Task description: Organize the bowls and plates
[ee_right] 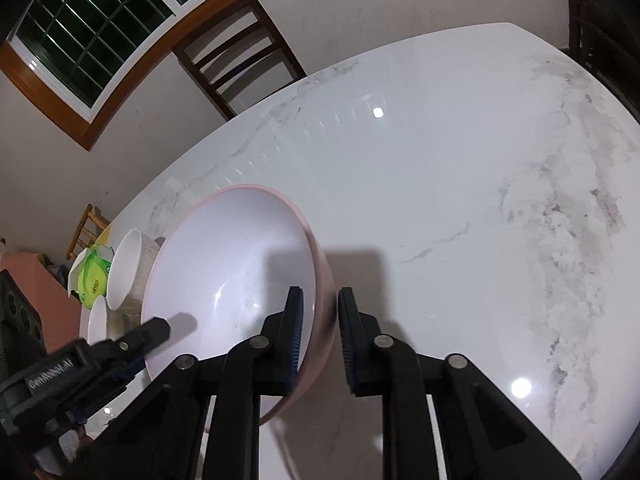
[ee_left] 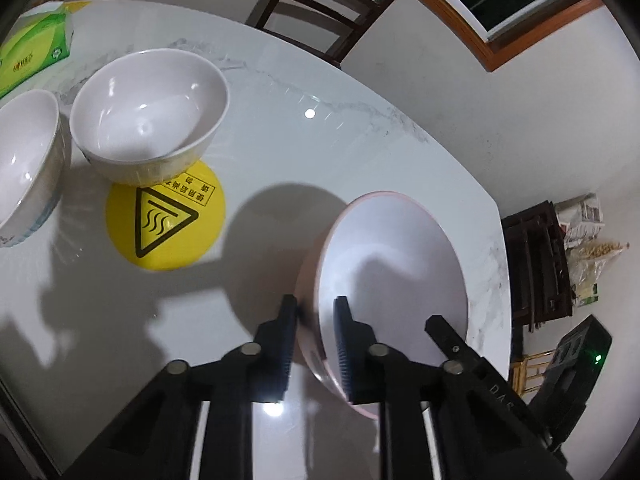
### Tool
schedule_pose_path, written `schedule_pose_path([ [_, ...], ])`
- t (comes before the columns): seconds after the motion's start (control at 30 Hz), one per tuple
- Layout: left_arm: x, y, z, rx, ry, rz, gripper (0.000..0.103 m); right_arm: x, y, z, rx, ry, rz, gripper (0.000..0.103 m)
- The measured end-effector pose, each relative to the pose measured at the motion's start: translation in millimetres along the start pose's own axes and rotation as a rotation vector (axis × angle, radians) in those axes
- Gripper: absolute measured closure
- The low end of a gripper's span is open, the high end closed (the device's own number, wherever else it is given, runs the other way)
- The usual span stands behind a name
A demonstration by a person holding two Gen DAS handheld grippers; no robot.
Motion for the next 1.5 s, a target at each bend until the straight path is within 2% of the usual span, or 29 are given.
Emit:
schedule_pose_path([
  [0.23, -1.1, 13.9, 9.1, 0.018, -0.018, 0.016, 0.086, -3.9, 11.3, 4.8, 0.020, 0.013, 0.019, 0.087],
  [0.4, -9.6, 29.4, 22.4, 0.030, -0.045, -0.004, 0.085, -12.5, 27.4, 17.1, 0.025, 0.016, 0.007, 0.088],
  [0.53, -21.2, 42.0, 40.8, 0.026, -0.042, -0.007, 0.085, -19.1, 37.5, 37.2, 0.019, 0.024, 0.011, 0.089],
  [1.07, -59.0, 107.9, 113.4, 0.099, -0.056, 0.010, 0.085, -43.9, 94.7, 126.3, 0.051, 0.065, -0.011, 0.089],
  [1.37, -88.1, 119.7, 143.4, 0.110, -0.052, 0.019, 0.085, -54.9, 103.6, 171.4, 0.053, 0.084, -0.001, 0.089],
  [1.5, -99.1, 114.4, 153.0, 0.088, -0.049, 0.024, 0.085, -55.6, 103.5, 186.1, 0.053, 0.084, 0.011, 0.089],
])
Point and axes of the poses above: each gripper's, at about its wrist camera, not at the fingertips, and y roughly against the way its jaws point, x to its right, z to its underside, the point moved 10 cm from there along -y, roughly the way its jaws point, and after that the axes turned 6 degrees about -z, right-handed, at the moved point
